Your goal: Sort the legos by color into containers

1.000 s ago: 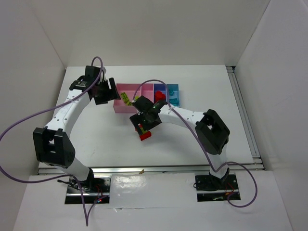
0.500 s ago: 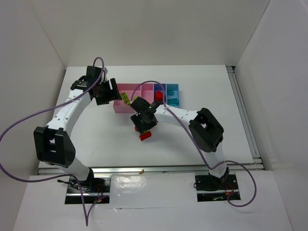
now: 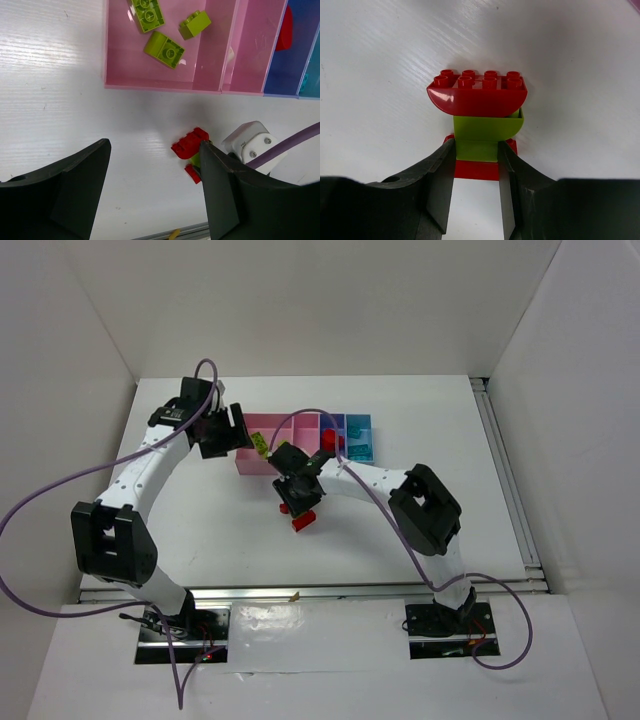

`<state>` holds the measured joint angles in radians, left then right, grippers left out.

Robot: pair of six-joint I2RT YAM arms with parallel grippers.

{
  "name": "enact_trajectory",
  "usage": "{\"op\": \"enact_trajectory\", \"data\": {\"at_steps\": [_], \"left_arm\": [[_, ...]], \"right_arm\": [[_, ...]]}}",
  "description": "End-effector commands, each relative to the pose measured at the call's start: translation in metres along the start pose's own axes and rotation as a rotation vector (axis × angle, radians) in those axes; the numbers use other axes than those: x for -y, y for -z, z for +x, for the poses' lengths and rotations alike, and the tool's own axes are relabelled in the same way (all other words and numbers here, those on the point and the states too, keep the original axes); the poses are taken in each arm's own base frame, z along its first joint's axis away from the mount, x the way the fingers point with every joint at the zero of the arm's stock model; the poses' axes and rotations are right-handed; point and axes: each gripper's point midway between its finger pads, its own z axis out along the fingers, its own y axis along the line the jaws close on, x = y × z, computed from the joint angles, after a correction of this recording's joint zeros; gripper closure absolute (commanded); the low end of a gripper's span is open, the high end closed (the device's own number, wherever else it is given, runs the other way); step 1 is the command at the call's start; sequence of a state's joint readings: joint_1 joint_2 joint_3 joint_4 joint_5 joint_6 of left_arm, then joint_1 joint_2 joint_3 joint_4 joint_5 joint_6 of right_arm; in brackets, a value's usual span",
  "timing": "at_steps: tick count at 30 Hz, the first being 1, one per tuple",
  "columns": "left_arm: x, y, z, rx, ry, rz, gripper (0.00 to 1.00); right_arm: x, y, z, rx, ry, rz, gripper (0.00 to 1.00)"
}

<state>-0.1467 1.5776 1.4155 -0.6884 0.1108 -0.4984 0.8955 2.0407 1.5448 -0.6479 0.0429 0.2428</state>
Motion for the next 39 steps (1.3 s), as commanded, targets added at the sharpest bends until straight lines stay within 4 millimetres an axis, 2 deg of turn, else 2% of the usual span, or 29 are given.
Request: {"op": "enact_trajectory", "data": {"at_steps": [1, 3, 6, 7, 8, 9, 11, 14, 17, 21, 25, 31, 35, 39], "left_arm": [[0.007, 0.000, -0.005, 0.009, -0.028, 0.025, 0.18], [0.018, 0.006, -0.005, 0.002, -0.059, 0.088, 0.18], [0.034, 0.015, 0.002, -0.032, -0.132, 0.216, 0.13], [0.050, 0.022, 0.012, -0.082, -0.149, 0.328, 0.08], [0.058, 0.026, 0.016, -0.098, -0.165, 0.379, 0.08], [0.065, 0.032, 0.026, -0.142, -0.174, 0.463, 0.08], [0.075, 0.039, 0.037, -0.175, -0.183, 0.553, 0.08], [0.094, 0.048, 0.056, -0.239, -0.185, 0.729, 0.08], [0.108, 0.049, 0.074, -0.312, -0.172, 0.819, 0.08], [0.120, 0.041, 0.084, -0.328, -0.205, 0.832, 0.08], [0.123, 0.031, 0.094, -0.369, -0.203, 0.839, 0.07], [0.113, 0.003, 0.104, -0.402, -0.208, 0.739, 0.07], [0.114, -0.005, 0.108, -0.425, -0.183, 0.761, 0.12], [0.119, -0.003, 0.112, -0.460, -0.170, 0.817, 0.20]], "right_arm": [[-0.006, 0.025, -0.028, 0.107, 0.018, -0.002, 0.72], [-0.004, 0.035, -0.034, 0.147, 0.044, 0.000, 0.73], [-0.001, 0.062, -0.040, 0.238, 0.070, -0.011, 0.73], [0.002, 0.063, -0.031, 0.236, 0.070, -0.010, 0.73], [0.000, 0.082, -0.039, 0.303, 0.074, -0.026, 0.73], [0.001, 0.088, -0.039, 0.326, 0.072, -0.031, 0.73], [0.002, 0.103, -0.033, 0.363, 0.071, -0.050, 0.73], [0.000, 0.121, -0.037, 0.423, 0.068, -0.074, 0.73], [-0.003, 0.132, -0.042, 0.455, 0.059, -0.094, 0.74], [-0.006, 0.132, -0.041, 0.452, 0.052, -0.106, 0.74], [-0.006, 0.132, -0.043, 0.461, 0.052, -0.108, 0.74], [-0.007, 0.139, -0.047, 0.479, 0.051, -0.113, 0.74], [-0.005, 0.138, -0.046, 0.472, 0.049, -0.102, 0.74], [-0.003, 0.138, -0.046, 0.474, 0.047, -0.092, 0.74]]}}
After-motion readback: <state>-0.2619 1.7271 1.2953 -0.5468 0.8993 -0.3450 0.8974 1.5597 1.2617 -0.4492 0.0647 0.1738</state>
